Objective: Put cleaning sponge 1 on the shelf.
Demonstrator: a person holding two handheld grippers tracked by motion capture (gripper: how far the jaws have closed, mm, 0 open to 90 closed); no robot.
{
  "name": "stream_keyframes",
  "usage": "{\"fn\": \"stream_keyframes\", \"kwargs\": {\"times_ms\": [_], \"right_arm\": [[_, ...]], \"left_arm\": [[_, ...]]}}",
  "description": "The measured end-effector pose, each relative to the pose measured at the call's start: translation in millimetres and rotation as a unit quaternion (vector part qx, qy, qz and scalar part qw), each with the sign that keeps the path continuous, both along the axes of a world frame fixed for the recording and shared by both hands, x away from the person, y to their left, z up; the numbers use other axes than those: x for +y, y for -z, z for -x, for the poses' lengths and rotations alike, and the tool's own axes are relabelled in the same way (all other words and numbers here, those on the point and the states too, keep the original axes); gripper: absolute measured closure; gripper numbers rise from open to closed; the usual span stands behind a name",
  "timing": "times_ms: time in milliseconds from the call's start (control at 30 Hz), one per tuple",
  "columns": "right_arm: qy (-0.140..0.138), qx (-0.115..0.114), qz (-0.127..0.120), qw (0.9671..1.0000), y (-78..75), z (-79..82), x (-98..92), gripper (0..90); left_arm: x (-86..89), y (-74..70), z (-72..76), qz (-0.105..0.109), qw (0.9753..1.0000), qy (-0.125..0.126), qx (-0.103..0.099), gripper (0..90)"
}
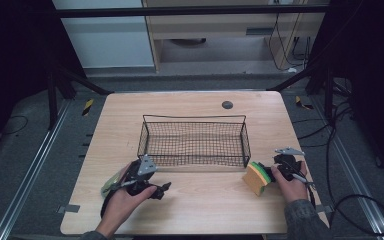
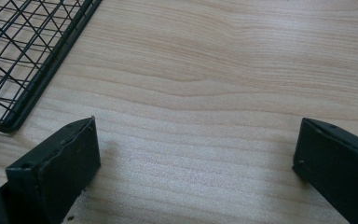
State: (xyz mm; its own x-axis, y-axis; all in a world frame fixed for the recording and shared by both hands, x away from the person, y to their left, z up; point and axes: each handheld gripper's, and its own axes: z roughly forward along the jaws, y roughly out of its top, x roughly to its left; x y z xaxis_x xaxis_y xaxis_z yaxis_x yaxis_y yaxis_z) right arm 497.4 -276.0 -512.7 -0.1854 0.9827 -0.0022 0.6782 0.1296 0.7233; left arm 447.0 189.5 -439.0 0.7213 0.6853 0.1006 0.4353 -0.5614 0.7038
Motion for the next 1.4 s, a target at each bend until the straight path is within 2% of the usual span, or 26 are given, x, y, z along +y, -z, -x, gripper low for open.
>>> {"fn": "stream_keyframes", "kwargs": {"times_ms": [67, 100, 133, 233, 300, 333, 433, 500, 633, 667, 700, 733, 767, 900, 1033, 1200, 1233, 1400], "right_arm": [[-0.001, 0.0, 0.0, 1.0, 0.1, -0.1, -0.1, 0.7], [-0.001, 0.0, 0.0, 1.0, 0.1, 0.0, -0.1, 0.7], [-0.001, 0.0, 0.0, 1.0, 0.1, 0.0, -0.1, 0.7], [-0.005, 0.002, -0.005, 1.0, -0.1, 2.1, -0.7, 0.7], [-0.01, 0.001, -0.003, 1.0, -0.1, 2.8, -1.6, 0.7], [-0.01, 0.001, -0.003, 1.0, -0.1, 2.8, -1.6, 0.7], [-0.011, 0.002, -0.002, 0.9999, -0.1, 2.6, -1.8, 0.7], [-0.012, 0.001, -0.001, 0.9999, 0.0, 2.7, -2.1, 0.7], [-0.013, 0.001, -0.002, 0.9999, -0.1, 3.1, -2.2, 0.7], [-0.013, 0.001, -0.002, 0.9999, -0.1, 3.4, -2.2, 0.7], [-0.012, 0.001, -0.003, 0.9999, 0.0, 3.6, -2.0, 0.7], [-0.012, 0.001, -0.003, 0.9999, 0.0, 3.6, -2.0, 0.7], [-0.012, 0.001, -0.003, 0.9999, -0.1, 3.6, -2.1, 0.7], [-0.013, 0.001, -0.002, 0.9999, 0.0, 3.7, -2.2, 0.7], [-0.013, 0.001, -0.002, 0.9999, 0.0, 3.6, -2.2, 0.7], [-0.014, 0.001, -0.003, 0.9999, 0.0, 3.6, -2.4, 0.6], [-0.016, 0.001, -0.003, 0.9999, 0.0, 3.7, -2.7, 0.6], [-0.023, 0.0, -0.002, 0.9997, 0.1, 4.5, -4.0, 0.6]], "left_arm": [[8.3, -8.5, -1.2, -0.009, 0.9999, -0.01, -0.001, 10.2], [20.1, -19.3, -1.9, -0.019, 0.9996, -0.023, -0.003, 10.2], [20.1, -19.3, -1.9, -0.019, 0.9996, -0.023, -0.003, 10.3], [35.5, -30.3, -3.2, -0.03, 0.9988, -0.039, -0.004, 10.3], [49.9, -40.2, -3.9, -0.05, 0.9975, -0.049, -0.009, 11.4], [49.9, -40.2, -3.9, -0.05, 0.9975, -0.049, -0.009, 11.4], [64.8, -48.2, -5.5, -0.049, 0.997, -0.059, -0.007, 9.7], [71.8, -49.3, -8.1, -0.051, 0.9965, -0.066, -0.003, 8.1], [76.4, -49.9, -9.6, -0.059, 0.9962, -0.064, 0.002, 7.1], [77.1, -49.6, -9.3, -0.067, 0.9961, -0.056, 0.013, 6.3], [77.6, -47.5, -8.1, -0.089, 0.9944, -0.048, 0.028, 5.2], [77.6, -47.5, -8.1, -0.089, 0.9944, -0.048, 0.028, 5.7], [80.3, -46.8, -6.5, -0.094, 0.9937, -0.048, 0.04, 5.9], [84.4, -44.7, -0.3, -0.1, 0.9929, -0.042, 0.049, 6.2], [92.3, -43.9, 4.3, -0.092, 0.9933, -0.047, 0.051, 6.4], [97.9, -38.3, 2.9, -0.101, 0.9915, -0.051, 0.065, 6.1], [98.9, -36.3, 1.0, -0.107, 0.9902, -0.054, 0.071, 6.4], [94.6, -39.9, -0.8, -0.107, 0.9904, -0.046, 0.074, 9.8]]}}
